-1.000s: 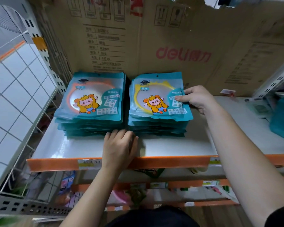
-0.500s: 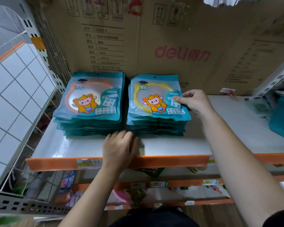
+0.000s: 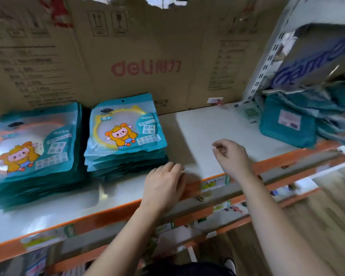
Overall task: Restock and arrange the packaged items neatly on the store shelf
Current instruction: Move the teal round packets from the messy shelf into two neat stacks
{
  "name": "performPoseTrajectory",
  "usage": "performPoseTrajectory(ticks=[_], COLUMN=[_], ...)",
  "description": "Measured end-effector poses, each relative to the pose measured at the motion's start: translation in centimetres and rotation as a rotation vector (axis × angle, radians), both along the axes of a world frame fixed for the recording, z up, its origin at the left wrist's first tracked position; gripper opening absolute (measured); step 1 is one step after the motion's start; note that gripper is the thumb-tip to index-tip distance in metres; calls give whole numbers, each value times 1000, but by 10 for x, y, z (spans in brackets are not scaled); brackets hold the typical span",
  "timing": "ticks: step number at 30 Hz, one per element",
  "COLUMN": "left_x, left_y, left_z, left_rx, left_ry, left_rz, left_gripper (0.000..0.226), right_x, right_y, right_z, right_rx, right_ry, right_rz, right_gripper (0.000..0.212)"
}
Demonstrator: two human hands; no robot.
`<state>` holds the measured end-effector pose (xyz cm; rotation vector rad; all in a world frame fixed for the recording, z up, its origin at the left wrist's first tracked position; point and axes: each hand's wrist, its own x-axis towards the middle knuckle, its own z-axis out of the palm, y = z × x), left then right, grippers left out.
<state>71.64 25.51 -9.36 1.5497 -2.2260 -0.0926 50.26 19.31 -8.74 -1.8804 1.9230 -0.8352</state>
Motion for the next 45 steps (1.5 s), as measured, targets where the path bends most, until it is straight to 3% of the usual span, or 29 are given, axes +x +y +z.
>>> performPoseTrajectory(ticks=[5, 10, 19, 30, 45], left_x=[-84, -197, -379, -501, -644], left_y=[-21, -39, -60, -118, -238], left_z=[5, 14, 28, 27, 37], left_rx=[-12, -62, -60, -82, -81], left_ry=[44, 61, 150, 165, 166], left_rz=[-67, -113, -125, -161, -197], left_gripper=[30, 22, 29, 27, 26], right_x=[-86, -189, -354, -479, -656], right_y=[12, 26, 43, 12, -127], right_z=[1, 7, 25, 18, 33], right_rx=[-59, -106, -104, -101, -56], right_ry=[8, -5, 40, 15, 127], right_rz=[-86, -182, -161, -209, -265], right_gripper=[20, 19, 21, 23, 23])
